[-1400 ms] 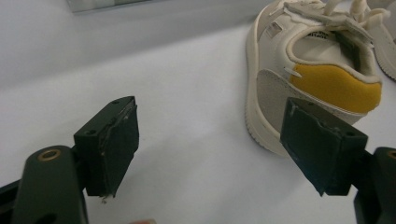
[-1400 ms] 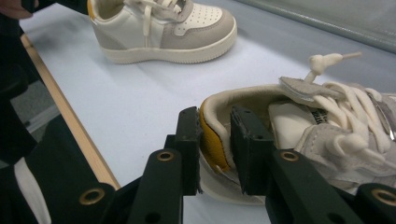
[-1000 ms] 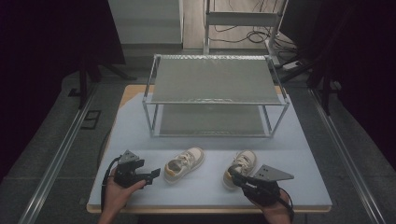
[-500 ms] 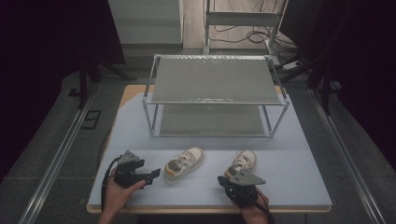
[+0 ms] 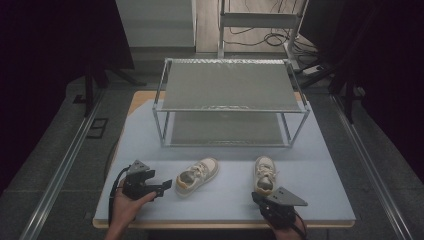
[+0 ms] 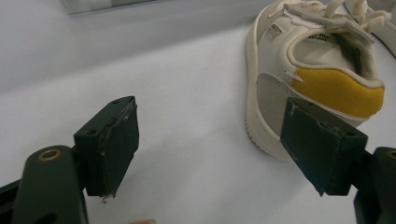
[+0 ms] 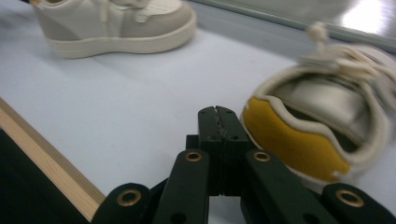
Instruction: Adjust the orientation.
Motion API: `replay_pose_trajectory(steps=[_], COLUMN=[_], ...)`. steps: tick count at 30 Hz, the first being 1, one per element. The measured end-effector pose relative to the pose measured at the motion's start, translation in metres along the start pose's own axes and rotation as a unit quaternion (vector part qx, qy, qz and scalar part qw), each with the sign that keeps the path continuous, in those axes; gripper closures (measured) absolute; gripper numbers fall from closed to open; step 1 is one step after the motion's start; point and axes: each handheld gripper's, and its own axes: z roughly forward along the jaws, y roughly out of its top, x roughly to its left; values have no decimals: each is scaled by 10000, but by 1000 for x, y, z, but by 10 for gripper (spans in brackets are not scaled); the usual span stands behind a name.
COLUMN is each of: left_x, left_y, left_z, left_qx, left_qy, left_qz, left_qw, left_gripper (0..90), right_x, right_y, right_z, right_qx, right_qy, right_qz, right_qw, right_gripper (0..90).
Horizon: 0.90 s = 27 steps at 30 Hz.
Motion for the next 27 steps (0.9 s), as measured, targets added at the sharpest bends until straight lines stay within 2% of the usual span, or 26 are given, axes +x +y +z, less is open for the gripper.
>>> replay_pose_trajectory(steps=[1, 3, 4, 5, 6, 8, 9, 17, 18, 21, 23, 27], left_x=[0, 0, 0, 0, 0, 0, 1, 1, 1, 2, 2, 1], left_y=[1, 1, 2, 2, 3, 3, 3, 4, 4, 4, 4, 4], left_z=[1, 1, 2, 2, 3, 3, 3, 1, 1, 2, 2, 2], left_qx=[4, 8, 9, 9, 17, 13, 9, -29, -29, -13, -8, -5], left_qy=[-12, -19, -24, -24, -23, -26, -39, -52, -42, -38, -33, -29], left_qz=[1, 8, 14, 14, 11, 15, 15, 11, 9, 3, 4, 0], left_qw=[10000, 10000, 10000, 10000, 10000, 10000, 10000, 10000, 10000, 10000, 10000, 10000], left_gripper=[196, 196, 196, 196, 196, 197, 197, 197, 197, 197, 197, 197], right_x=[-6, -7, -15, -15, -23, -25, -31, -44, -48, -55, -59, -66], right_y=[-4, -5, -9, -9, -12, -13, -15, -20, -21, -22, -22, -23], right_z=[-7, -9, -16, -16, -21, -23, -27, -35, -37, -39, -40, -41], right_qx=[2, 0, -7, -7, -18, -20, -40, -94, -102, -126, -118, -137], right_qy=[-112, -167, -264, -264, -319, -330, -382, -547, -660, -654, -765, -739], right_qz=[51, 72, 159, 159, 257, 299, 376, 584, 617, 733, 719, 855], right_qw=[9999, 9998, 9995, 9995, 9992, 9990, 9986, 9967, 9959, 9951, 9944, 9935], right_gripper=[894, 894, 894, 894, 893, 894, 893, 893, 893, 894, 893, 893])
